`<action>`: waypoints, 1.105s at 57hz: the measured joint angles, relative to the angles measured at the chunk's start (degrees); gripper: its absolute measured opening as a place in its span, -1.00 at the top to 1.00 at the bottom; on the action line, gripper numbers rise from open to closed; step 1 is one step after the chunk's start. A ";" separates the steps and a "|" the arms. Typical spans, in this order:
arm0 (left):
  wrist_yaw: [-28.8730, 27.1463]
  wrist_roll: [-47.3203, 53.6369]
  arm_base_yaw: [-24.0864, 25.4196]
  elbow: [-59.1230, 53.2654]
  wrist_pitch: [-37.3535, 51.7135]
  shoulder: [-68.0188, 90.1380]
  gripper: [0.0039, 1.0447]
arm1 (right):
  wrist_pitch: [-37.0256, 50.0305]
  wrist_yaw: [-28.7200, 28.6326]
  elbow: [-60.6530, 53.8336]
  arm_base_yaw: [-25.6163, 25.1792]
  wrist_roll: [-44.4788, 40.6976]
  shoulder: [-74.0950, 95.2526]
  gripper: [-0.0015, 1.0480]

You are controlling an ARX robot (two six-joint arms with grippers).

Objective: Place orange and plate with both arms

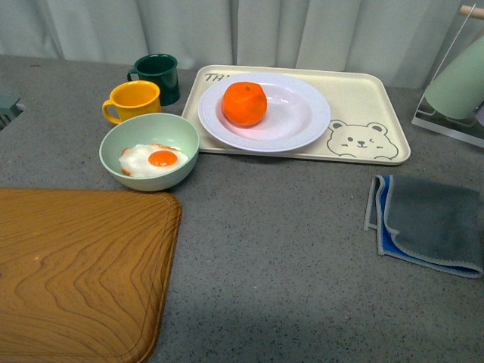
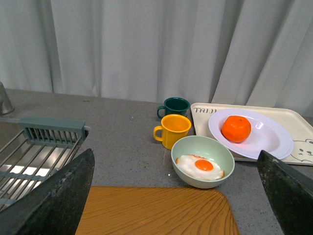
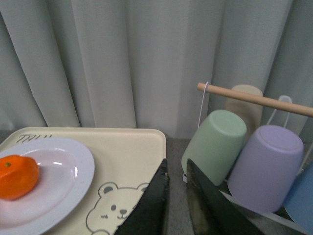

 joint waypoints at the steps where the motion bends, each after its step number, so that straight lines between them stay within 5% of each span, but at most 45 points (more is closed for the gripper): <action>1: 0.02 0.00 0.00 0.00 0.00 0.00 -0.88 | 0.00 -0.11 -1.07 -0.09 -0.07 -0.98 0.90; 24: 0.02 0.00 0.00 0.00 0.00 0.00 -0.88 | -5.16 -3.54 -15.28 -3.69 -0.48 -20.41 0.98; 63: 0.00 0.00 0.00 0.00 0.00 0.00 -0.88 | -31.17 -3.72 -23.65 -3.69 -0.48 -55.15 0.98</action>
